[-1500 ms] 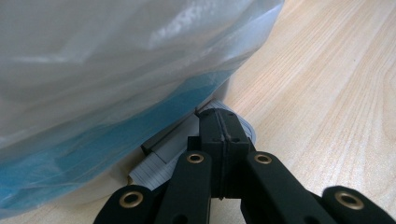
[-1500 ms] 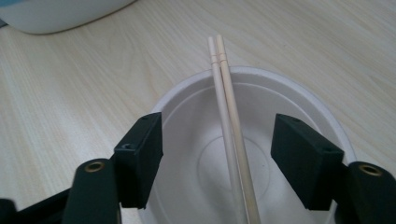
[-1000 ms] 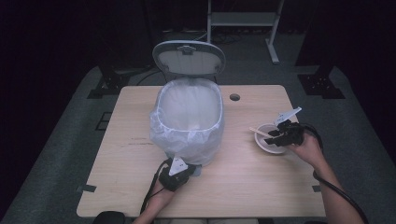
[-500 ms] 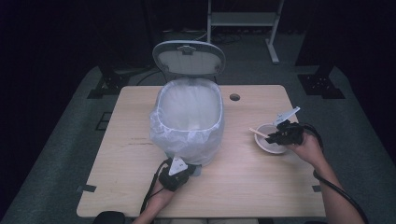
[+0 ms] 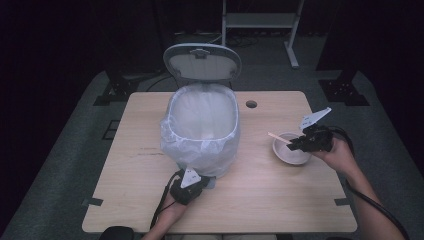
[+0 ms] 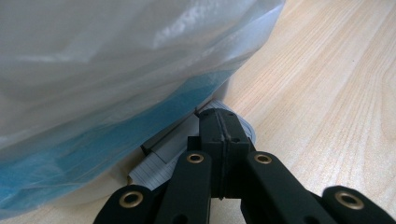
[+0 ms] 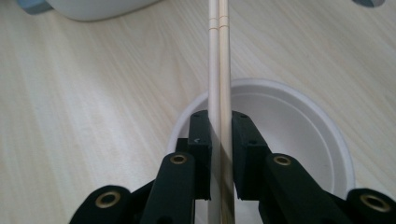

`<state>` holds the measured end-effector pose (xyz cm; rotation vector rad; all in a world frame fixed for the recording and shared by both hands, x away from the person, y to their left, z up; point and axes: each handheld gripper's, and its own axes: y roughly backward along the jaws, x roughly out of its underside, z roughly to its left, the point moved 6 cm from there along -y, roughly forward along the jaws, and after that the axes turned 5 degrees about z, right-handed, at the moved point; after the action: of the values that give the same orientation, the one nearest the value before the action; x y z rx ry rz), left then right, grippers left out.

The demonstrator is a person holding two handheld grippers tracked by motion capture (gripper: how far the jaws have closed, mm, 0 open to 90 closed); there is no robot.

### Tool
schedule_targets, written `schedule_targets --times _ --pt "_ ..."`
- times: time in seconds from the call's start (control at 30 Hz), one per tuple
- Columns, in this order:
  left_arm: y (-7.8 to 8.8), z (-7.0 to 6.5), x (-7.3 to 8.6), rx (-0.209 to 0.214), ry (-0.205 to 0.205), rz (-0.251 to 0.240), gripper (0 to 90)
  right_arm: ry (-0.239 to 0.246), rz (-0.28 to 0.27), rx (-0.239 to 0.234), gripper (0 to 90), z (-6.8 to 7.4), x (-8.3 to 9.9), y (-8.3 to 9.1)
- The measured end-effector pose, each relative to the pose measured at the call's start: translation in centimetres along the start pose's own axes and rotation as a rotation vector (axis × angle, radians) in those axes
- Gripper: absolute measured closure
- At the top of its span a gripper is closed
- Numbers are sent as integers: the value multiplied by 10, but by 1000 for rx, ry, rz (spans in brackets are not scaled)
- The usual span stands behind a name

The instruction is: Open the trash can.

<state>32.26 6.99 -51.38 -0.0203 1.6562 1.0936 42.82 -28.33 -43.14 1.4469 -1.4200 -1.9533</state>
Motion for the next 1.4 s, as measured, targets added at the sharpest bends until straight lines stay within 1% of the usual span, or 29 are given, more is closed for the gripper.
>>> schedule_targets --times 0.07,0.13,0.17,0.2,0.23,0.27,0.3,0.33,0.37,0.4,0.43,0.47,0.5,0.53,0.6,0.63,0.67,0.7,0.73,0.77,0.97,1.03,1.07,1.1,1.2,1.3,1.33,1.37,1.4 --pt "0 0 0 0 1 0 900 10 -7 -15 787 5 -7 13" --pt "0 0 0 1 2 1 900 17 -13 -20 787 7 -10 17" --pt "0 0 0 1 2 2 900 25 -25 -33 787 11 -16 26" --pt "0 0 0 1 2 2 900 25 -25 -33 787 11 -16 26" --pt "0 0 0 3 7 -2 900 37 -39 -43 787 16 -22 35" --pt "0 -1 0 2 9 -4 900 37 -39 -43 787 16 -22 35" --pt "0 0 -1 1 -2 -4 900 54 -53 -48 787 20 -29 43" --pt "0 0 -1 1 -2 -4 900 54 -53 -48 787 20 -29 43" --pt "0 0 -1 1 -1 -4 900 60 -64 -56 787 24 -36 51" --pt "0 0 -1 1 -1 -4 900 60 -64 -56 787 24 -36 51" --pt "0 0 -1 1 -1 -5 900 71 -71 -59 788 28 -43 58" --pt "0 0 -1 1 -1 -5 900 71 -71 -59 788 28 -43 58" --pt "0 0 -1 2 -2 -3 900 82 -78 -65 788 31 -49 66" --pt "0 0 -1 2 -2 -3 900 82 -78 -65 788 31 -49 66" --pt "0 0 -1 2 0 0 900 93 -94 -67 787 36 -58 79" --pt "0 0 -1 1 0 -2 900 93 -94 -67 787 36 -58 79" --pt "0 0 0 2 1 1 900 105 -100 -70 788 37 -62 83" --pt "0 0 -1 4 5 -1 900 118 -118 -76 788 42 -69 92" --pt "0 0 -1 4 5 -1 900 118 -118 -76 788 42 -69 92" --pt "0 0 -1 3 5 -1 900 133 -126 -75 788 46 -77 101" --pt "0 0 0 2 1 2 900 180 -148 -85 788 63 -102 126" --pt "0 0 0 1 0 4 900 198 -153 -88 788 69 -112 132" --pt "0 0 0 1 0 4 900 198 -153 -88 788 69 -112 132" --pt "0 0 0 2 0 3 900 213 -154 -95 788 76 -121 137" --pt "0 1 0 1 0 3 900 240 -162 -107 788 84 -135 144" --pt "0 1 -1 4 2 -2 900 257 -160 -118 788 91 -147 148" --pt "0 1 -1 4 2 -2 900 257 -160 -118 788 91 -147 148" --pt "0 0 -1 5 2 -3 900 272 -150 -118 788 95 -156 150" --pt "0 1 -1 5 2 -2 900 272 -150 -118 788 95 -156 150"
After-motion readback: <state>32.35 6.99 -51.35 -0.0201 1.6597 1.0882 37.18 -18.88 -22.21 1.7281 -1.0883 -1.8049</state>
